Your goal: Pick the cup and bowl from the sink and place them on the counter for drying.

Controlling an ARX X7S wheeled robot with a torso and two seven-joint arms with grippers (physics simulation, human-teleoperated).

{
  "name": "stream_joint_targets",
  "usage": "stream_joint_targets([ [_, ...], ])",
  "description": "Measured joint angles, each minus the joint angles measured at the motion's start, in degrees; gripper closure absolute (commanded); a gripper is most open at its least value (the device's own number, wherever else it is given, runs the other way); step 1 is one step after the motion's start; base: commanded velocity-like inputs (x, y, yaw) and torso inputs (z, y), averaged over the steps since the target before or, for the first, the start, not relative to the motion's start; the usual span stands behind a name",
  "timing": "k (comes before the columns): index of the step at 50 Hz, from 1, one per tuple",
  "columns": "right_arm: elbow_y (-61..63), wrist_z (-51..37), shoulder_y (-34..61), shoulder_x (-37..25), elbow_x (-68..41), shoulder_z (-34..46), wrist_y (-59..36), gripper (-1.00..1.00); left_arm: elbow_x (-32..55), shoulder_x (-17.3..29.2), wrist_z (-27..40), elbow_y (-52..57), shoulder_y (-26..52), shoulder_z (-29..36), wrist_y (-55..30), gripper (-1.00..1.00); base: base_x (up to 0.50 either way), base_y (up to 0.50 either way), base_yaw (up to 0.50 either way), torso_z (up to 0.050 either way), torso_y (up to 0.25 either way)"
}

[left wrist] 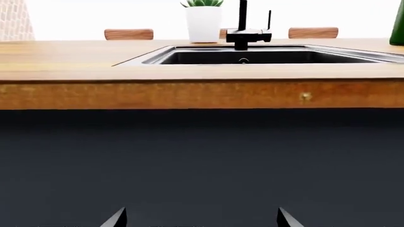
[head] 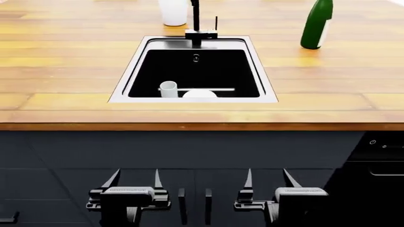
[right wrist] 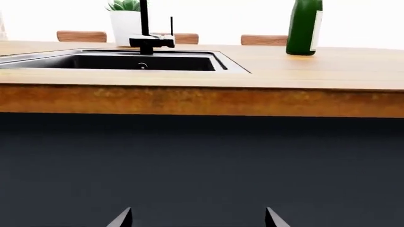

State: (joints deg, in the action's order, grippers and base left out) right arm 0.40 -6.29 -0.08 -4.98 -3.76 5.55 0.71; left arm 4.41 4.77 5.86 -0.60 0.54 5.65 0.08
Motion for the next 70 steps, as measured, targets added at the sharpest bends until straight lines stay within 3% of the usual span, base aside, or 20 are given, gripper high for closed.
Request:
stream_joint_targets([
  [28, -0.5, -2.5, 0.4, -1.3, -1.8, 1.6, 0.2, -1.00, 2.0, 1.9, 1.8, 0.3, -0.2, 1.6, 0.0, -1.00, 0.00, 0.09, 0.00, 0.001, 0.000],
  [70, -0.3, -4.5, 0.6, -3.2, -3.3, 4.1, -0.3, -1.00, 2.4, 3.9, 3.2, 0.5, -0.1, 4.5, 3.0, -1.00, 0.00, 0.00, 0.00, 0.048, 0.000],
])
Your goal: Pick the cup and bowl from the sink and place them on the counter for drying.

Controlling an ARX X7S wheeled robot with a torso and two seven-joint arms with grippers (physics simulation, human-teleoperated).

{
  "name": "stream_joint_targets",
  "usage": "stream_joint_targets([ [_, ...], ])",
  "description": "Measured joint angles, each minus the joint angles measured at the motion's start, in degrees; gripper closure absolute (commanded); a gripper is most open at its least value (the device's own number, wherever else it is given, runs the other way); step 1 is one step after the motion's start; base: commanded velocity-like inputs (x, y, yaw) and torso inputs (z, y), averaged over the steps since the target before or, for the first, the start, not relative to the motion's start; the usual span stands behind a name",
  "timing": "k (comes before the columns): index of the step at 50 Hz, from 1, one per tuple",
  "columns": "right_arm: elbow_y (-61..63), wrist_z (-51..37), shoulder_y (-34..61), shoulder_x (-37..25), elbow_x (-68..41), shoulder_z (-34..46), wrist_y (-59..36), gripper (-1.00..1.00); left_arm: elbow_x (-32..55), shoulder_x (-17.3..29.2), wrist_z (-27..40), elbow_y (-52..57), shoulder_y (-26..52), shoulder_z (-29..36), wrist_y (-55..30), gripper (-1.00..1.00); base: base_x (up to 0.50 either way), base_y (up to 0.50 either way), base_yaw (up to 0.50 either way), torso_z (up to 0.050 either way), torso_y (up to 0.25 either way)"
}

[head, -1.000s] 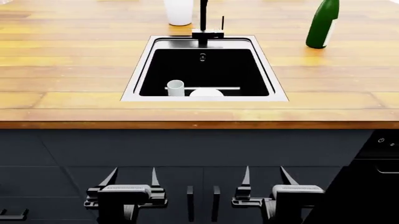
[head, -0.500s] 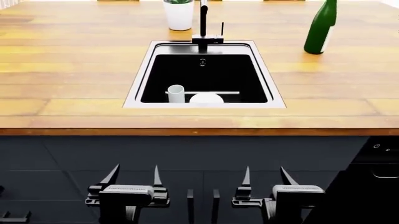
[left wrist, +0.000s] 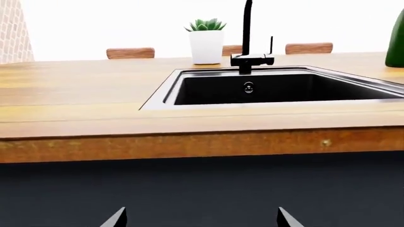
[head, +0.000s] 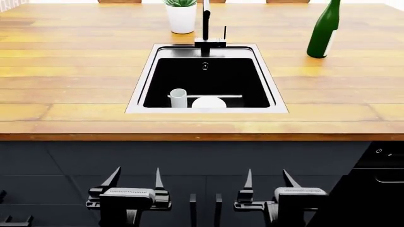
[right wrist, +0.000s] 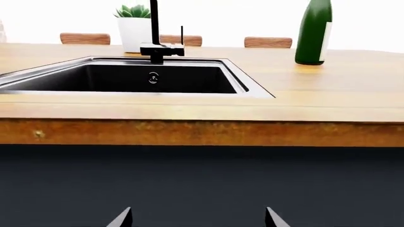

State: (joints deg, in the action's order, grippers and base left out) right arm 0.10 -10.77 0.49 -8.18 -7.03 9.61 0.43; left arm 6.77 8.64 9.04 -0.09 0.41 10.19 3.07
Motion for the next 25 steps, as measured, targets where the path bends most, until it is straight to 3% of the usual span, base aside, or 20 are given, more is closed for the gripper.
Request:
stream_joint_targets([
  [10, -0.1, -0.4, 0.1, -0.3, -0.4, 0.5, 0.1, -1.00, 1.0, 0.4, -0.1, 0.4, -0.3, 0.3, 0.4, -1.00, 0.00, 0.00, 0.00, 0.000, 0.000],
  [25, -0.1, 5.0, -0.2, 4.4, 4.4, -5.0, -0.6, -1.00, -3.0, -4.5, -6.6, 1.0, -0.8, -5.1, 0.3, -1.00, 0.00, 0.00, 0.00, 0.000, 0.000],
])
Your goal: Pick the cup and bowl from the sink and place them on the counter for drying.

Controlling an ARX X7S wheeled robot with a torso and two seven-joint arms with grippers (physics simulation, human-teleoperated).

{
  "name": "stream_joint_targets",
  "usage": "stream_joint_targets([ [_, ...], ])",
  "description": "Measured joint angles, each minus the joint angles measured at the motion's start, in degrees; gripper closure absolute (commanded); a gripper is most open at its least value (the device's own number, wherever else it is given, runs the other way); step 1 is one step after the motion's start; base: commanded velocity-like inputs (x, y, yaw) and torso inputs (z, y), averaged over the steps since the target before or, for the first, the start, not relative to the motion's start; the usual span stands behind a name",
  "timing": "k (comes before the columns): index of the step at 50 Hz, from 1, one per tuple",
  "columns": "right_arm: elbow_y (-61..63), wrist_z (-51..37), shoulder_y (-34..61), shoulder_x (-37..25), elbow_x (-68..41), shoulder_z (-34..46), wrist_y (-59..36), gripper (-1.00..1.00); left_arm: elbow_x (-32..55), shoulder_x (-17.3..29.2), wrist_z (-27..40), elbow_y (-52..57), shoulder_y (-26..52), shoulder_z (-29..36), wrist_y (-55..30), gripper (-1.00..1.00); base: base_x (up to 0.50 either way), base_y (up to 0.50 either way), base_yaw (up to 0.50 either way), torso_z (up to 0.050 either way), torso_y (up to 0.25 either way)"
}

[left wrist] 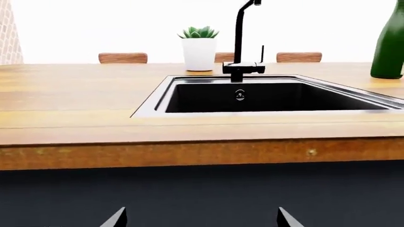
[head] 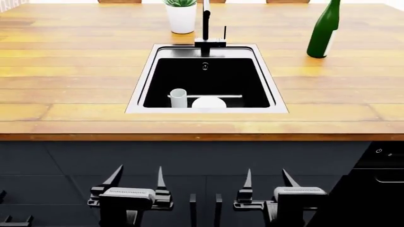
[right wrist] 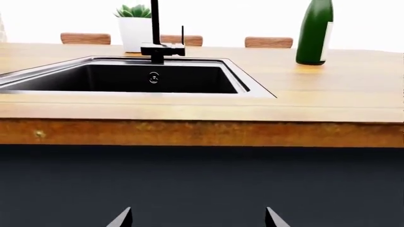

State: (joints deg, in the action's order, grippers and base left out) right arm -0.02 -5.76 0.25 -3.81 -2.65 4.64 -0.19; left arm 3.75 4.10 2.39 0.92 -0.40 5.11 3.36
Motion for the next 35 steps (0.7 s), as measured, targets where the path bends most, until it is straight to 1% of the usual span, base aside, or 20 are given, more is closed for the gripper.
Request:
stream_joint_targets([
  [6, 2.4, -0.2, 0.3, -0.2, 0.4, -0.5, -1.9, -1.00, 0.8, -0.5, -0.5, 2.0, 0.2, 0.1, -1.5, -1.00, 0.00, 0.00, 0.00, 0.000, 0.000],
  [10, 7.3, -0.3, 1.6, -0.8, 0.0, -1.0, -6.8, -1.00, 1.4, -0.3, -0.2, 6.6, 1.0, 0.1, -5.4, -1.00, 0.00, 0.00, 0.00, 0.000, 0.000],
  [21, 24.5, -0.2, 9.9, -4.3, -2.9, -3.6, -26.7, -1.00, 6.0, 2.0, 1.2, 24.9, 5.9, -0.8, -25.2, -1.00, 0.00, 0.00, 0.00, 0.000, 0.000],
  [23, 26.8, 0.0, 11.6, -5.0, -3.5, -4.0, -30.0, -1.00, 6.7, 2.3, 1.5, 27.1, 6.6, -1.2, -27.6, -1.00, 0.00, 0.00, 0.00, 0.024, 0.000],
  [28, 30.9, 0.5, 15.4, -6.3, -5.1, -5.0, -37.2, -1.00, 8.7, 3.1, 2.0, 31.5, 8.2, -2.6, -32.8, -1.00, 0.00, 0.00, 0.00, 0.050, 0.000],
  [32, 33.3, 1.3, 20.0, -7.5, -7.1, -6.6, -44.0, -1.00, 11.2, 4.3, 2.4, 34.7, 11.3, -3.8, -39.9, -1.00, 0.00, 0.00, 0.00, 0.000, 0.000],
  [35, 34.3, 2.1, 24.5, -8.5, -9.0, -7.9, -49.9, -1.00, 13.4, 5.2, 2.7, 36.3, 15.2, -4.8, -46.4, -1.00, 0.00, 0.00, 0.00, 0.000, 0.000],
])
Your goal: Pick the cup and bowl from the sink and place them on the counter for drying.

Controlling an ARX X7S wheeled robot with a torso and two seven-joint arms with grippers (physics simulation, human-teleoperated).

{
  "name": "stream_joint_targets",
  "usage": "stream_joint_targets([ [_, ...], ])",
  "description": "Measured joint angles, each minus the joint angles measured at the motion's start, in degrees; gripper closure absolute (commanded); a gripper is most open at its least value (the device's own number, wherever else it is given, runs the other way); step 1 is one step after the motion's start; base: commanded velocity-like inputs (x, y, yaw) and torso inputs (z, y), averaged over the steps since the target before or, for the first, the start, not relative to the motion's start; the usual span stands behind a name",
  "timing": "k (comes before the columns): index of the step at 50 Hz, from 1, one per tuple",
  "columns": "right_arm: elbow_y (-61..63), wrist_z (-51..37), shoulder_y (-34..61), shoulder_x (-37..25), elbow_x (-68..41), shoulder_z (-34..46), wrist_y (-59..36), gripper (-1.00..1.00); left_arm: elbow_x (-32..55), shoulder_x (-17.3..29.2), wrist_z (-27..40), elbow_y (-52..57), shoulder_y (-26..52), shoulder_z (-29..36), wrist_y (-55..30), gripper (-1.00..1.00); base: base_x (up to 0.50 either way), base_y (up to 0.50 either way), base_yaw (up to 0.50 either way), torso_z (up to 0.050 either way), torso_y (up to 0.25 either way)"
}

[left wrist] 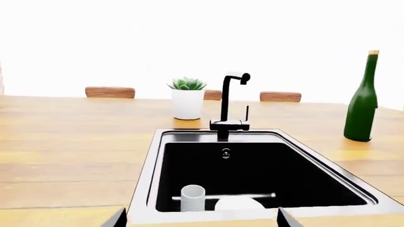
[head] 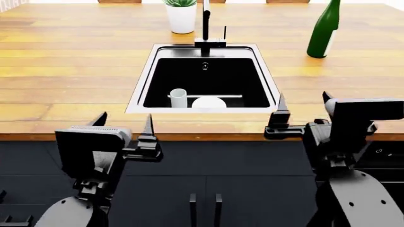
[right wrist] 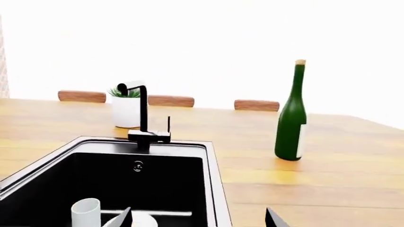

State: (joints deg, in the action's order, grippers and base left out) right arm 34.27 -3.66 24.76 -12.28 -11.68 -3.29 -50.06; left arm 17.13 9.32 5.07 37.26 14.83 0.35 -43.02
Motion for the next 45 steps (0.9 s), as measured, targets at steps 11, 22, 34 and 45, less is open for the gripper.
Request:
stream_joint_targets([
  [11, -4.1, 3.4, 20.4, -4.1, -5.9, -3.0, -19.2, -1.00, 8.5, 2.5, -0.1, -1.7, 22.9, -5.7, -25.4, -1.00, 0.00, 0.00, 0.00, 0.000, 0.000],
  [22, -13.5, 6.2, 32.1, -7.4, -7.4, -1.2, -23.9, -1.00, 9.9, 5.4, -0.9, -12.9, 39.6, -4.7, -33.1, -1.00, 0.07, 0.00, 0.00, 0.000, 0.000],
  [34, -16.6, 7.6, 35.1, -9.6, -8.4, -0.8, -26.5, -1.00, 9.8, 7.7, -1.7, -18.7, 44.9, -1.9, -34.4, -1.00, 0.38, 0.00, 0.00, 0.000, 0.000],
  [45, -16.5, 7.9, 34.7, -10.2, -9.3, -1.7, -28.2, -1.00, 10.3, 8.4, -2.0, -19.6, 46.0, -0.9, -35.0, -1.00, 0.38, 0.00, 0.00, 0.000, 0.000],
])
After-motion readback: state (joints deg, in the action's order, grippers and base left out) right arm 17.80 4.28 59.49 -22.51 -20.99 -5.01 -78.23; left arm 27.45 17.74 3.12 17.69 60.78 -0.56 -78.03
